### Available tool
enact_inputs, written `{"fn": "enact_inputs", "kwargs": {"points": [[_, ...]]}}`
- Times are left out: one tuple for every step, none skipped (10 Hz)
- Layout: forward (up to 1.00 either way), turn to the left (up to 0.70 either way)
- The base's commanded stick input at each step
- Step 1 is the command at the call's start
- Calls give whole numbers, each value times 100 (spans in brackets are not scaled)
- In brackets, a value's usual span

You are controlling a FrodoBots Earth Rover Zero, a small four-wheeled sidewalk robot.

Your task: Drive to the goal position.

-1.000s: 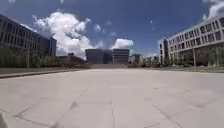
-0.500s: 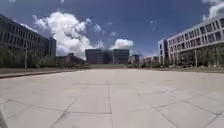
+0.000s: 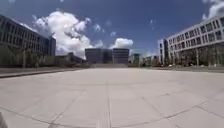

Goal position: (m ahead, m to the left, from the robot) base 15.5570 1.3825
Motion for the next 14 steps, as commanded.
{"fn": "enact_inputs", "kwargs": {"points": [[70,0],[70,0],[70,0],[70,0],[70,0],[70,0],[70,0],[70,0],[70,0],[70,0],[70,0],[70,0],[70,0],[70,0]]}}
